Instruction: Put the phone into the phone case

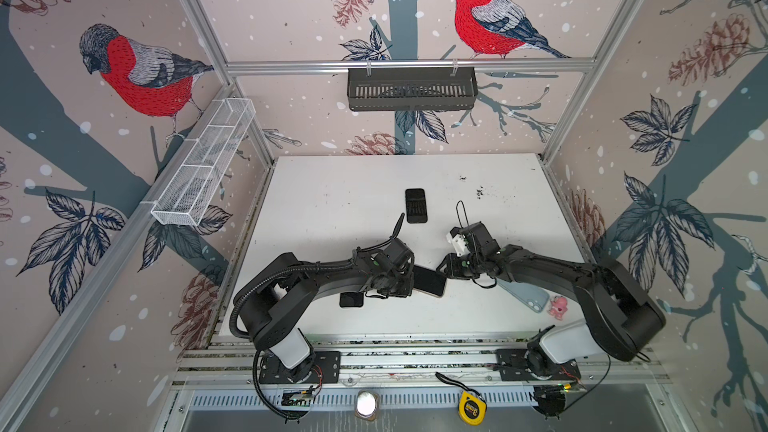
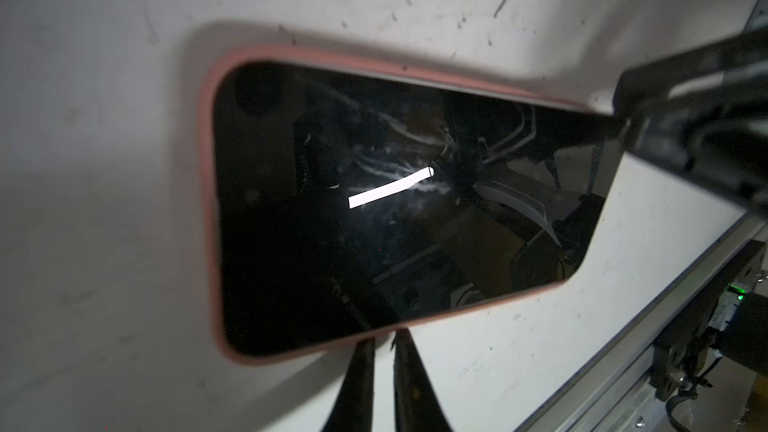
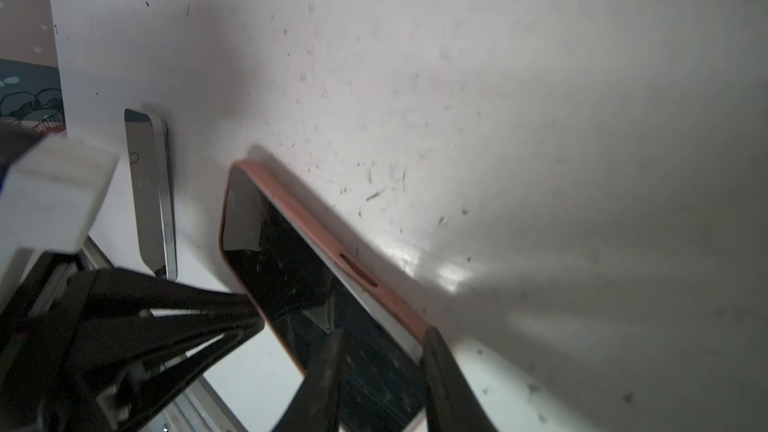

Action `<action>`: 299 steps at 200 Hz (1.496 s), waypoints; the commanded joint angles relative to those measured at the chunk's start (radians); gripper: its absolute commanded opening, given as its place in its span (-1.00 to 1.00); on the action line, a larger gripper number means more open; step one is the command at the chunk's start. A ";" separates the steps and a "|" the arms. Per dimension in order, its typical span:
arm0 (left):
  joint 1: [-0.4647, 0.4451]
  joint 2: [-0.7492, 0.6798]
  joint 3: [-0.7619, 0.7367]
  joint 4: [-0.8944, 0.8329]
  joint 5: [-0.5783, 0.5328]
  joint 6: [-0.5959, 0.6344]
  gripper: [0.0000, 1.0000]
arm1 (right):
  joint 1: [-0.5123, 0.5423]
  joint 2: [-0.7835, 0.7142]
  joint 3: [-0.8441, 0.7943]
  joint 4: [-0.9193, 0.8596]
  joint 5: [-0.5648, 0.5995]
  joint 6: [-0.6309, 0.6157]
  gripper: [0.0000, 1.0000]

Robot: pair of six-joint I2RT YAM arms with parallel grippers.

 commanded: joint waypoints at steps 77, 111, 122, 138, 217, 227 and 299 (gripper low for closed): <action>0.033 -0.031 0.036 -0.066 -0.024 0.037 -0.66 | 0.118 -0.157 -0.046 -0.077 0.146 0.073 -0.44; 0.004 -0.047 0.041 -0.073 -0.031 0.020 -0.59 | 0.136 -0.127 -0.048 -0.067 0.151 0.068 -0.46; 0.001 -0.042 0.043 -0.072 -0.031 0.017 -0.57 | 0.140 -0.120 -0.049 -0.065 0.151 0.067 -0.47; 0.000 -0.024 0.052 -0.069 -0.031 0.015 -0.56 | 0.146 -0.113 -0.049 -0.063 0.149 0.066 -0.48; -0.002 0.042 0.076 -0.096 -0.053 0.026 -0.54 | 0.153 -0.096 -0.054 -0.062 0.149 0.055 -0.55; -0.003 0.043 0.074 -0.093 -0.053 0.024 -0.54 | 0.155 -0.092 -0.054 -0.064 0.151 0.052 -0.61; -0.005 0.044 0.074 -0.099 -0.048 0.027 -0.55 | 0.161 -0.072 -0.048 -0.070 0.162 0.042 -0.76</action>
